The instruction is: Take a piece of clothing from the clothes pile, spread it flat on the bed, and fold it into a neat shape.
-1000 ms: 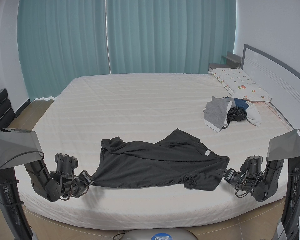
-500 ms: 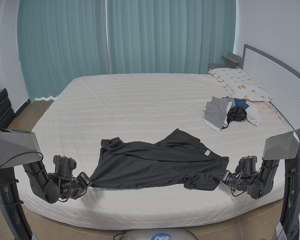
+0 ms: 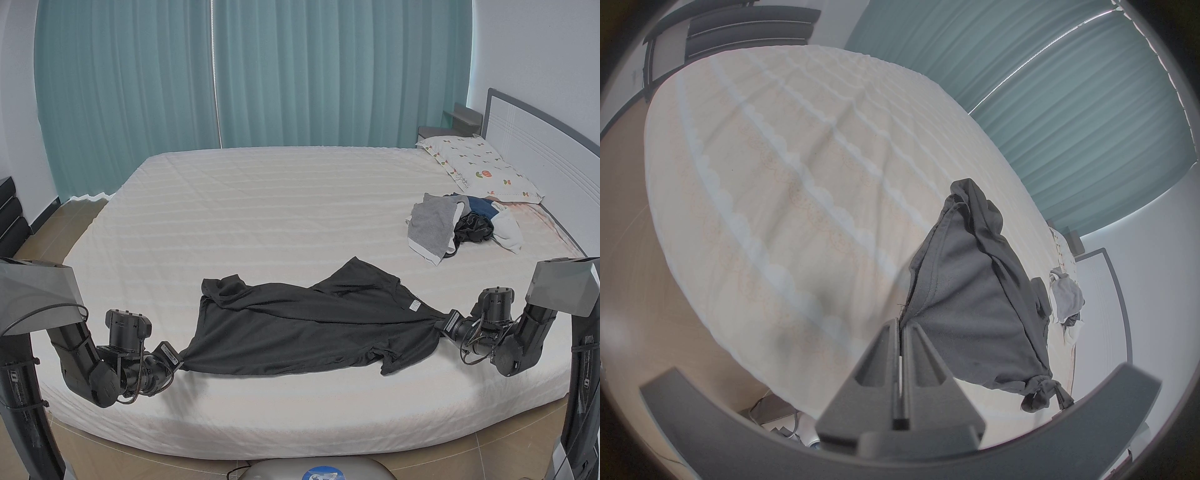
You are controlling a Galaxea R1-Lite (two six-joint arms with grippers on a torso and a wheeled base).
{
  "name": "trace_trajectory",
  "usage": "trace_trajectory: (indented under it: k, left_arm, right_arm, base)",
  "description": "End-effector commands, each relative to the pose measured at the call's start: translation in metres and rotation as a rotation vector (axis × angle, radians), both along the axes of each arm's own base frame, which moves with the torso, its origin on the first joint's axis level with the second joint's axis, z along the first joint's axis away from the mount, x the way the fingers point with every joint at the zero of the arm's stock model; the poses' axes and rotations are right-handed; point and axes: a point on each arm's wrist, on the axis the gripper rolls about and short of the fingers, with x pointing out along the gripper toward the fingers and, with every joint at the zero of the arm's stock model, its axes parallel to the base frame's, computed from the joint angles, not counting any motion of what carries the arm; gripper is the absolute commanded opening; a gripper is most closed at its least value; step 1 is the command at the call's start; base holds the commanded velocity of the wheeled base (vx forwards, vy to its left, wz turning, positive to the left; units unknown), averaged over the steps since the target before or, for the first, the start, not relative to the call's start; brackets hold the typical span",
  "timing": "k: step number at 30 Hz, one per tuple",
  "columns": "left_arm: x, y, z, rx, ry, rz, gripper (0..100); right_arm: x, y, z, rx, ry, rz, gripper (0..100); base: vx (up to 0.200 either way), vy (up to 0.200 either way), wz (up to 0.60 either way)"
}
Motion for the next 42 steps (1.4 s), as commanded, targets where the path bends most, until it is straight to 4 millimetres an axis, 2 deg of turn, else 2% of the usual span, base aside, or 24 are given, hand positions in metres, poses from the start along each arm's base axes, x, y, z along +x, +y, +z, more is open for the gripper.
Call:
trace_trajectory:
  k: [1,8,13,14,16,18,24,25,26,27,30,36,42]
  left_arm:
    - [0.003,0.001,-0.009,0.004,0.006,0.007,0]
    - [0.010,0.003,-0.014,-0.022,-0.032,0.049,0]
    - [0.015,0.008,-0.017,-0.026,-0.070,0.076,0]
    - [0.015,0.008,-0.016,-0.026,-0.071,0.076,0]
    - [0.016,0.011,-0.021,-0.018,-0.073,0.093,0]
    - [0.017,0.011,-0.024,-0.013,-0.070,0.096,0]
    - [0.020,0.011,-0.026,-0.008,-0.088,0.105,0]
    - [0.020,0.011,-0.026,-0.002,-0.090,0.114,0]
    - [0.020,0.011,-0.026,-0.002,-0.089,0.114,0]
    - [0.021,0.012,-0.026,-0.001,-0.094,0.120,0]
    - [0.021,0.012,-0.027,0.001,-0.089,0.123,0]
    - [0.021,0.012,-0.028,0.001,-0.089,0.123,0]
    - [0.021,0.012,-0.028,0.001,-0.088,0.123,0]
  right_arm:
    - [0.023,-0.005,0.011,0.005,-0.037,-0.019,0]
    - [0.051,-0.001,0.009,0.008,-0.036,-0.028,0]
    - [0.065,0.002,-0.006,-0.009,-0.044,-0.056,0]
    - [0.066,0.002,-0.007,-0.009,-0.044,-0.056,100]
    - [0.069,0.003,-0.019,-0.009,-0.039,-0.056,100]
    - [0.071,0.002,-0.021,-0.008,-0.051,-0.058,100]
    - [0.065,-0.009,-0.008,0.022,-0.140,-0.079,100]
    - [0.056,-0.011,0.004,0.045,-0.162,-0.053,100]
    - [0.055,-0.011,0.005,0.047,-0.161,-0.049,100]
    - [0.043,-0.012,0.010,0.072,-0.148,0.005,100]
    - [0.030,-0.012,0.015,0.090,-0.121,0.055,100]
    - [0.018,0.009,-0.001,0.065,-0.051,0.129,100]
    - [0.017,0.020,-0.014,0.021,0.002,0.161,100]
  base:
    - [0.000,0.000,0.00]
    - [0.000,0.000,0.00]
    - [0.000,0.000,0.00]
    - [0.000,0.000,0.00]
    - [0.000,0.000,0.00]
    - [0.000,0.000,0.00]
    - [0.000,0.000,0.00]
    - [0.000,0.000,0.00]
    - [0.000,0.000,0.00]
    - [0.000,0.000,0.00]
    - [0.000,0.000,0.00]
    - [0.000,0.000,0.00]
    - [0.000,0.000,0.00]
